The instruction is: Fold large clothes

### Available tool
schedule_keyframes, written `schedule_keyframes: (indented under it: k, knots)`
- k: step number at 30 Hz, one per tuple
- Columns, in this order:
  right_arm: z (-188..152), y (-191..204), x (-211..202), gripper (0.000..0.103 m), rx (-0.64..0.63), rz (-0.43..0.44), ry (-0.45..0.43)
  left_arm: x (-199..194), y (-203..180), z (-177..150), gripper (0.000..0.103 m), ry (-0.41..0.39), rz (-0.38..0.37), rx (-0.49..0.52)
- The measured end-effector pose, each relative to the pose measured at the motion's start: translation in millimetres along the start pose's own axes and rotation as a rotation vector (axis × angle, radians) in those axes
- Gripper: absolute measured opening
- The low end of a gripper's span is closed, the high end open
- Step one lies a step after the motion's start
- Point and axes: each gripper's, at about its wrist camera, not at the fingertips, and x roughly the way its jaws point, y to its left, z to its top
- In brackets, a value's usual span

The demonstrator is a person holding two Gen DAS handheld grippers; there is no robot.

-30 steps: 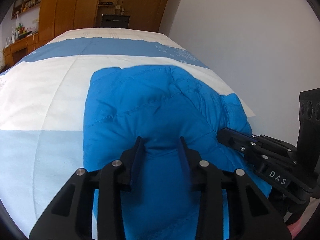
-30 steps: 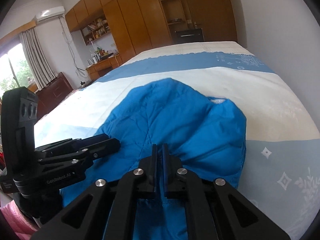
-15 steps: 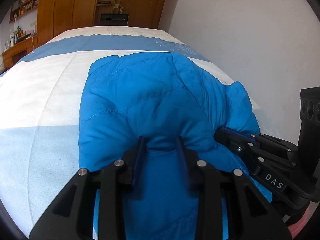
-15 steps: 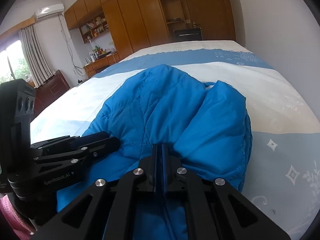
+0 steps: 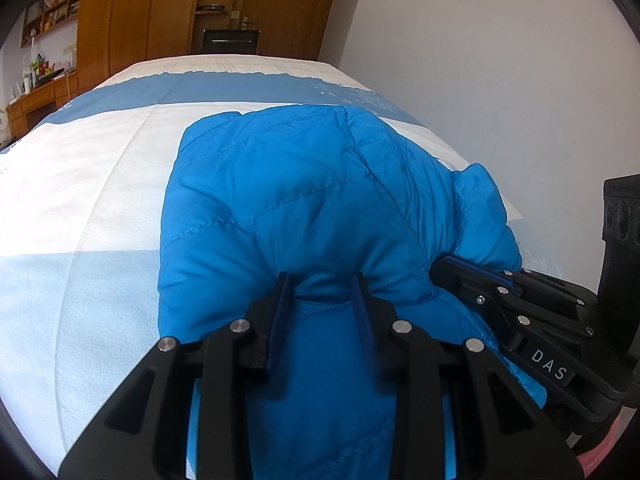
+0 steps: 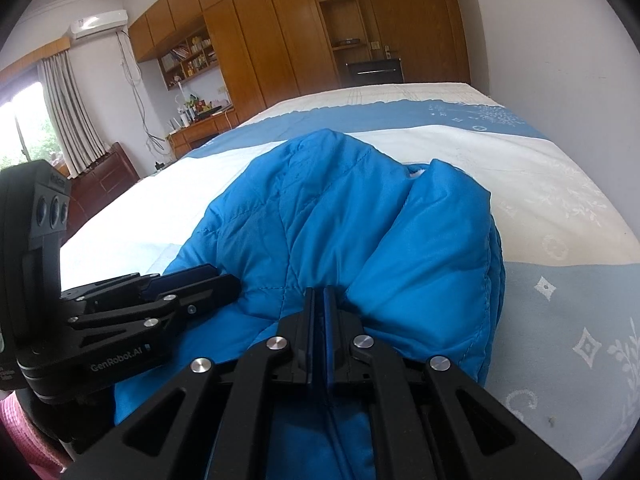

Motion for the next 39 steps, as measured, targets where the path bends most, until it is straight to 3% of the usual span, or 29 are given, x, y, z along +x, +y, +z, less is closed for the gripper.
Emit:
schedule_keyframes:
  k: [4, 10, 17, 19, 21, 25, 29, 34, 39]
  knots:
    - [6.3, 6.6, -10.7, 0.002, -0.029, -0.017, 0.008, -6.8, 1.4, 4.8, 0.027, 0.008, -0.002, 0.006]
    - [15.3, 4.1, -33.3, 0.014, -0.012, 0.052, -0.019, -33.6, 7.7, 9.2, 0.027, -0.004, -0.001, 0.025]
    - [29.7, -18.0, -51.4, 0.022, 0.05, 0.061, -0.052, -53.2, 25.5, 14.3, 0.028, -0.014, 0.026, 0.019]
    - [32.9, -26.2, -56.5, 0.031, 0.068, 0.058, -0.059, -56.4, 29.0, 14.1, 0.04, -0.014, 0.034, 0.026]
    - [35.0, -32.9, -60.3, 0.046, 0.074, 0.052, -0.059, -60.0, 31.7, 13.5, 0.051, -0.017, 0.025, 0.032]
    - [35.3, -46.4, -63.1, 0.054, 0.09, 0.05, -0.039, -68.0, 37.4, 12.2, 0.064, -0.017, 0.001, 0.034]
    - [31.0, -65.7, -56.0, 0.066, 0.17, 0.15, 0.015, -69.5, 46.8, 12.1, 0.069, -0.007, -0.031, 0.009]
    - [24.8, -79.6, -45.3, 0.074, 0.235, 0.249, 0.078, -65.5, 54.5, 11.9, 0.073, 0.01, -0.065, -0.016]
    - [18.9, -95.4, -25.1, 0.085, 0.312, 0.341, 0.16, -49.9, 64.1, 8.1, 0.08, 0.073, -0.17, -0.058]
